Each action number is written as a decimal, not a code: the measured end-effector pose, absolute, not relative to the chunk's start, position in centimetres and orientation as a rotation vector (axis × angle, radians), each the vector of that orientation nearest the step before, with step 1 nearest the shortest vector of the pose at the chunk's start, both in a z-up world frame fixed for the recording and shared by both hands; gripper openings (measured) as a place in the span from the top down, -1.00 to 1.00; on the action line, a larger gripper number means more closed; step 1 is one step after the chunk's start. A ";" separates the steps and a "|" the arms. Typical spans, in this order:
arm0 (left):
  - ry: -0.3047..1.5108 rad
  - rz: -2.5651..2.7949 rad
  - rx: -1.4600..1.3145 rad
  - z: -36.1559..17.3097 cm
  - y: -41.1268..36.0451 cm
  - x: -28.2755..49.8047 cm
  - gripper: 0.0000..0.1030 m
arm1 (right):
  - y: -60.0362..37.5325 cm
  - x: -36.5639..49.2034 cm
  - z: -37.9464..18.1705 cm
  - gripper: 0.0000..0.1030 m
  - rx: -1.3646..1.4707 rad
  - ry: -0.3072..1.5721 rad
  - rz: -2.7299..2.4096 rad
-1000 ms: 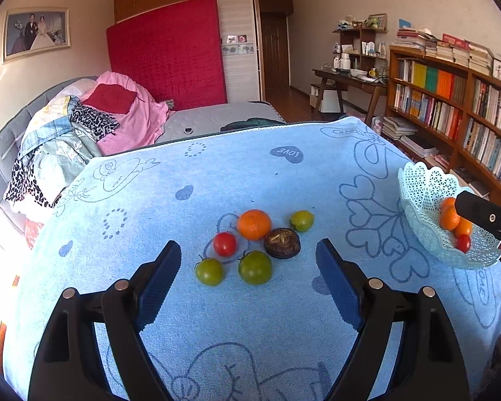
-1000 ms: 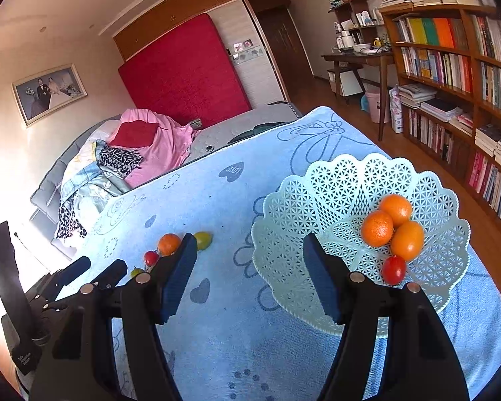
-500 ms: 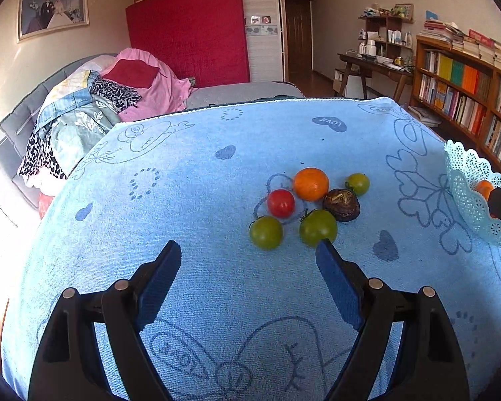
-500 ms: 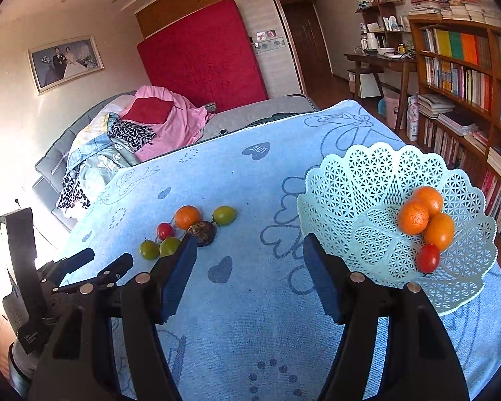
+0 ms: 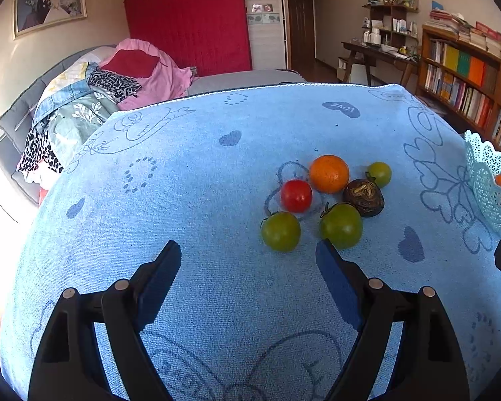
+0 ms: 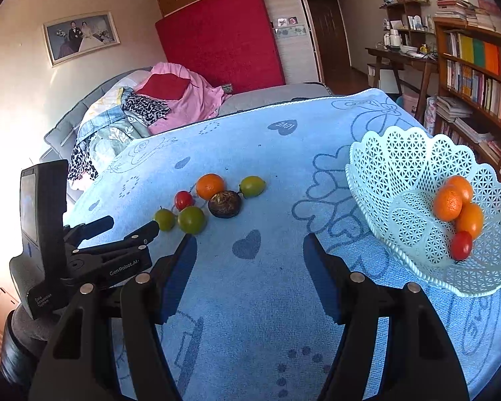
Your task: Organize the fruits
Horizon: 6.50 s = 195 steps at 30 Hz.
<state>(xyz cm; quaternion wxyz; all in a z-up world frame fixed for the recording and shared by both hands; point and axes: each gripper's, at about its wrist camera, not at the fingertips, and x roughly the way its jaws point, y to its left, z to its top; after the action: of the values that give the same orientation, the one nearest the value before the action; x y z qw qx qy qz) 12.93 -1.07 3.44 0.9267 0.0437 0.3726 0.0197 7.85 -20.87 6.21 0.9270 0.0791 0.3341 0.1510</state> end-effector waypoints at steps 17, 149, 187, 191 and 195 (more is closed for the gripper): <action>0.817 -0.101 0.051 1.9 -1.4 15.7 0.26 | -19.5 8.3 4.5 -0.32 0.127 0.729 0.322; 0.659 -0.292 0.079 8.8 -11.5 8.7 0.41 | -31.9 4.2 9.3 0.31 0.319 0.603 0.119; 0.704 -0.553 0.173 6.3 -15.9 5.9 -0.09 | -36.3 4.4 8.8 -0.03 0.383 0.594 -0.007; 0.751 -0.544 0.186 4.7 -16.3 6.6 -0.06 | -36.4 4.0 9.3 -0.10 0.391 0.575 -0.006; 0.805 -0.551 0.200 3.1 -16.9 7.3 0.10 | -36.7 3.8 9.6 -0.10 0.396 0.568 -0.006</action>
<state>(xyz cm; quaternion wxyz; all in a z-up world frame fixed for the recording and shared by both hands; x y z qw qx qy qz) 7.33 -16.91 3.14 0.8786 0.0959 0.3859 -0.2645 3.79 -36.66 9.59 0.9407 0.1942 0.2783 -0.0031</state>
